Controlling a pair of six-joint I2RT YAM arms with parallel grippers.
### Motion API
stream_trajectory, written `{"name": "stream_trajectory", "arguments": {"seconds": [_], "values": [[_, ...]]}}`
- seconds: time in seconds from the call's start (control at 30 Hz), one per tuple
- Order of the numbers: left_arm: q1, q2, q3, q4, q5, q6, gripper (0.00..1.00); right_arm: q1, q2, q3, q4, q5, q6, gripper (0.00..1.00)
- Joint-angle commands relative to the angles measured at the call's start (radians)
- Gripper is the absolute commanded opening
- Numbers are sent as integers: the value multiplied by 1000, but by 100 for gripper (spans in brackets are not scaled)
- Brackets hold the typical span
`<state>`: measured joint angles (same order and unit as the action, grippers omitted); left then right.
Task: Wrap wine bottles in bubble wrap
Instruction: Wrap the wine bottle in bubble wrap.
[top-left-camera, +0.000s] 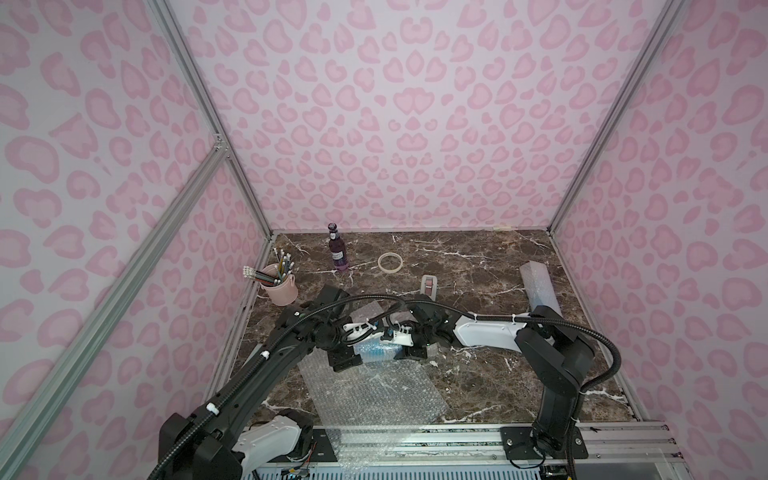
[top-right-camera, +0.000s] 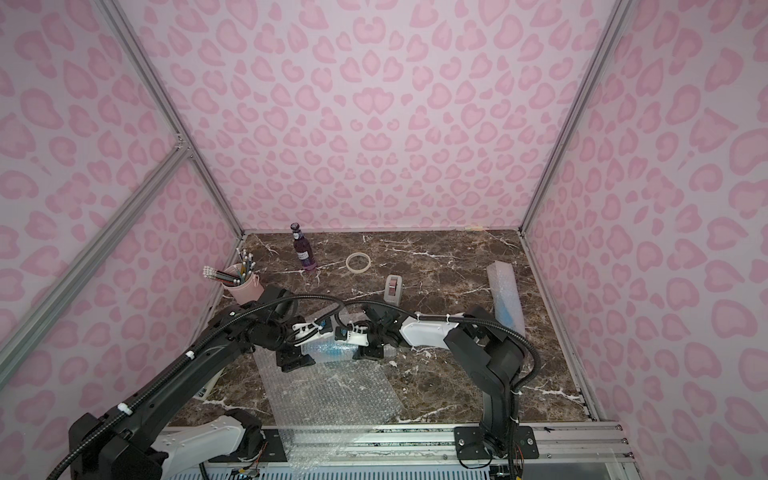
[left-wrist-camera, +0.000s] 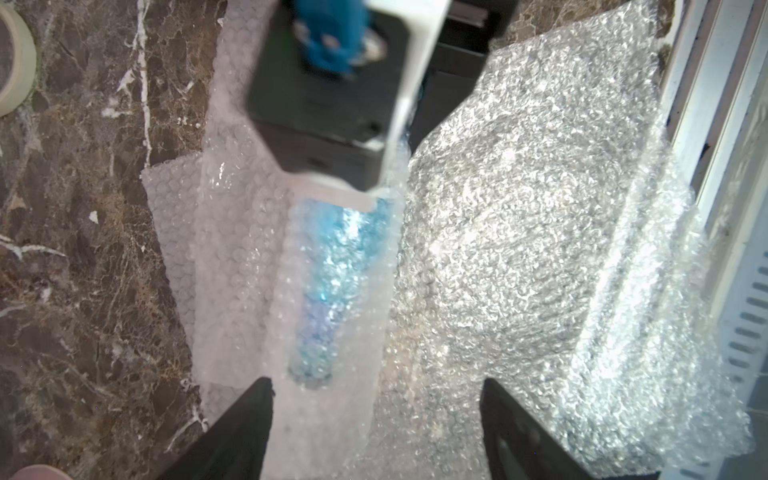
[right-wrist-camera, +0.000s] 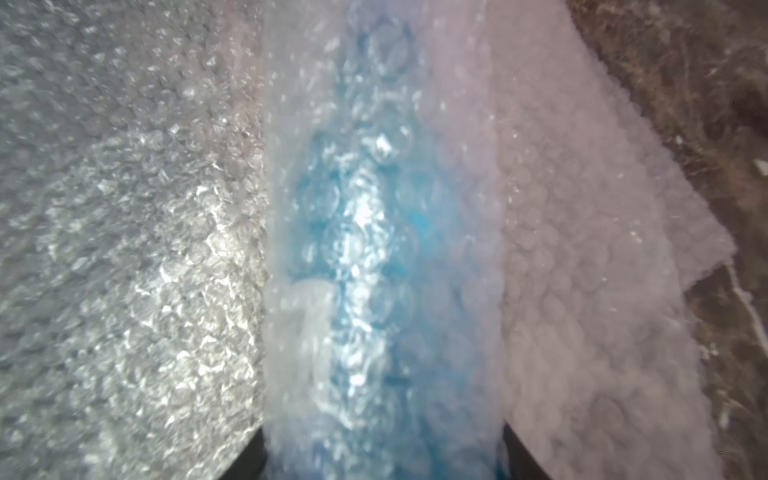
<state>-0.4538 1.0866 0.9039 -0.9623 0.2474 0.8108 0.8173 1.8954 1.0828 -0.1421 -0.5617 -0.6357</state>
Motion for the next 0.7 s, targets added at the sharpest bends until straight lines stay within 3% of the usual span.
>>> {"name": "stream_trajectory", "arguments": {"seconds": [0.0,0.17,0.3,0.4,0.5,0.67], "values": [[0,-85,-69,7,53,11,79,-23,59,63,-204,-180,78,50],[-15,-235,-201,114,66,142,79,-42,165,210,-362,-274,150,51],[-56,-253,-253,225,5,207,79,-59,255,330,-459,-396,219,53],[-96,-196,-276,294,-4,249,79,-60,312,401,-519,-421,249,52],[-154,-95,-266,364,-95,277,77,-61,347,434,-528,-423,275,52],[-174,33,-255,517,-169,339,76,-70,389,463,-529,-449,282,54]]}}
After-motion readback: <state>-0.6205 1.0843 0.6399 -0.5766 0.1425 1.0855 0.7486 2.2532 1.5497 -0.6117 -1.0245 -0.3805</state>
